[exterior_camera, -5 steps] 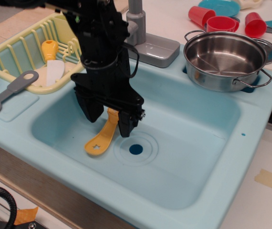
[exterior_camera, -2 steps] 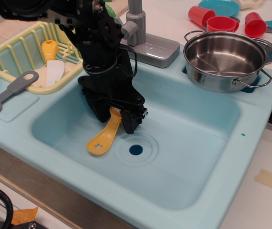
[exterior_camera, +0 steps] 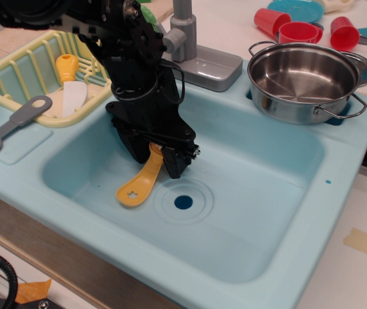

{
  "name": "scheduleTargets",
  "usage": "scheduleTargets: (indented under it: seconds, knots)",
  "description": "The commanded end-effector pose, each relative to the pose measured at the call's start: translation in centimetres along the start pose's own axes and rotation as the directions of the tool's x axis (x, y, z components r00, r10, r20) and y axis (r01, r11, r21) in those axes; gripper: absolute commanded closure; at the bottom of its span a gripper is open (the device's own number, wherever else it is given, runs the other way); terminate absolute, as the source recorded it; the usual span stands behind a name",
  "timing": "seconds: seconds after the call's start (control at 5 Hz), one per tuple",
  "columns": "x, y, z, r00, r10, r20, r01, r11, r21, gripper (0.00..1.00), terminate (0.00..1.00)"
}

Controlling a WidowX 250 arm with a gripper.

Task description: Put brush into pot or pan

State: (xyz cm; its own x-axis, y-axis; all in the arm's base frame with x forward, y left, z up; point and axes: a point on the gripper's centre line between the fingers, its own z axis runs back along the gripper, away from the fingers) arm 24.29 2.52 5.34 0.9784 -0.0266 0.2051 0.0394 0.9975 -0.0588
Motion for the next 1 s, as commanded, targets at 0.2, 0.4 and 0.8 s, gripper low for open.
scheduleTargets:
  seconds: [0.2,0.4,0.8]
  knots:
    - [2.5,-1.7,4.7,0.991,-0.104,-0.090,0.102,0.994,-0.030,1.00,0.00]
    - [3.1,-3.1,7.4,0.981,-0.151,-0.119,0.146,0.988,-0.050,1.00,0.00]
    - [5.3,-6.4,11.0,0.960,-0.253,-0.120,0.246,0.967,-0.068,1.00,0.00]
